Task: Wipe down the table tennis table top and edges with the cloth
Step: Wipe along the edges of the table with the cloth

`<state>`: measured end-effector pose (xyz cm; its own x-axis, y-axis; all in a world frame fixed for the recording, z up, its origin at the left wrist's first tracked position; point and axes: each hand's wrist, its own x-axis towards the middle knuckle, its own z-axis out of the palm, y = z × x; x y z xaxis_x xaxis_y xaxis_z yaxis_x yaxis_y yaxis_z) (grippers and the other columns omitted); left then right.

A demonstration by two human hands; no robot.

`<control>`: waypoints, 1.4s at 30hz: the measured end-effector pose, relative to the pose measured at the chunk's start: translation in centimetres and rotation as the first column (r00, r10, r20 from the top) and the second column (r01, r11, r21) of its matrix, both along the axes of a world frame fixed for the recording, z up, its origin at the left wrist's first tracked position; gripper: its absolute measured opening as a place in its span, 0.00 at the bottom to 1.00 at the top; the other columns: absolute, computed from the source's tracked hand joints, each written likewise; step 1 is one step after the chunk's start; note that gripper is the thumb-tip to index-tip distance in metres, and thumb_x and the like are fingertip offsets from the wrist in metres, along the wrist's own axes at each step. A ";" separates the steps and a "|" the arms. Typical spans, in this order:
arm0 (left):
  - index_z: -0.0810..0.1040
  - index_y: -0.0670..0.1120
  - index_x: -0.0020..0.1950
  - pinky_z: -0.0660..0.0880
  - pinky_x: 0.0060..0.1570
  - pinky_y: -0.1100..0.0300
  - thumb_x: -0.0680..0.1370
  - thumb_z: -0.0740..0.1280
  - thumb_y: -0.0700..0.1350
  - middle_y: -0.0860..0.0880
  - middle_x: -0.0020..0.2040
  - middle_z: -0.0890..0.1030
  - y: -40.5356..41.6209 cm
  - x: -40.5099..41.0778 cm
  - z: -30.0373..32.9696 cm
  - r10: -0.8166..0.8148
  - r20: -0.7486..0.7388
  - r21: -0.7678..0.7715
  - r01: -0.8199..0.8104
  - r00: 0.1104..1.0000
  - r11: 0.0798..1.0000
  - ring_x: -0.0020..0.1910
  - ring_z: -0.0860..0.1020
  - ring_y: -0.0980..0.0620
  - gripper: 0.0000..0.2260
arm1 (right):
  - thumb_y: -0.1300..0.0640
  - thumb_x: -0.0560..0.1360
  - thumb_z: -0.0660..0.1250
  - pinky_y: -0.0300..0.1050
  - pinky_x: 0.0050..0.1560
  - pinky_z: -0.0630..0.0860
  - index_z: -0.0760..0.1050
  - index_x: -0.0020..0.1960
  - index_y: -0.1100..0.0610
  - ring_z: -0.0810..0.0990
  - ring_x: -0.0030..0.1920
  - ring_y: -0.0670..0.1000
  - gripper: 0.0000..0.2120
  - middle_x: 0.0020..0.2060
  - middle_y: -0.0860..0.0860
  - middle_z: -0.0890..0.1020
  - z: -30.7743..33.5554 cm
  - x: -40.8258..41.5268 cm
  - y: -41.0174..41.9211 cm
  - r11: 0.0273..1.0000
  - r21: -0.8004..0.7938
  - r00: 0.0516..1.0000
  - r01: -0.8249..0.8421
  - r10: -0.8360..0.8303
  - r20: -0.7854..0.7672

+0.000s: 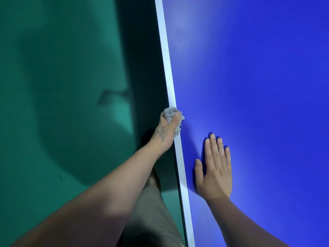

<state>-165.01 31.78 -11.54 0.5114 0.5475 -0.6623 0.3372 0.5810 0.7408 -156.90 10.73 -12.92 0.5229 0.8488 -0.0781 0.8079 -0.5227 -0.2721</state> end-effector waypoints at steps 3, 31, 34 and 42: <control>0.71 0.43 0.68 0.72 0.38 0.72 0.88 0.60 0.52 0.52 0.50 0.77 3.5 1.5 -0.5 0.002 -0.022 0.018 -0.001 1.000 1.000 0.33 0.72 0.65 0.15 | 0.51 0.85 0.56 0.64 0.84 0.55 0.61 0.84 0.62 0.56 0.86 0.58 0.31 0.85 0.54 0.60 0.2 0.1 0.1 1.000 -0.004 1.000 0.006 -0.006 0.002; 0.71 0.54 0.61 0.72 0.45 0.72 0.84 0.61 0.58 0.56 0.47 0.78 10.0 3.7 -1.9 0.049 0.070 0.035 -0.052 0.996 0.998 0.37 0.73 0.63 0.11 | 0.46 0.88 0.54 0.51 0.85 0.52 0.63 0.84 0.55 0.58 0.85 0.52 0.28 0.85 0.47 0.63 -0.2 13.6 39.7 0.984 0.151 0.995 -0.098 0.096 0.020; 0.71 0.47 0.62 0.71 0.42 0.75 0.82 0.61 0.58 0.56 0.43 0.76 11.1 4.7 -1.1 0.096 0.037 -0.024 -0.095 0.995 0.995 0.34 0.72 0.64 0.16 | 0.48 0.89 0.52 0.51 0.86 0.52 0.64 0.84 0.56 0.58 0.85 0.52 0.26 0.85 0.49 0.63 -0.2 13.7 39.4 0.980 0.157 0.992 -0.127 0.122 0.039; 0.75 0.50 0.54 0.71 0.38 0.66 0.85 0.61 0.59 0.51 0.42 0.76 24.8 10.3 -1.3 0.086 0.037 0.138 -0.091 0.996 0.986 0.32 0.72 0.61 0.13 | 0.52 0.89 0.47 0.54 0.86 0.50 0.61 0.85 0.62 0.57 0.86 0.56 0.27 0.85 0.54 0.61 -0.3 14.0 40.0 0.987 0.127 0.991 -0.097 0.084 0.103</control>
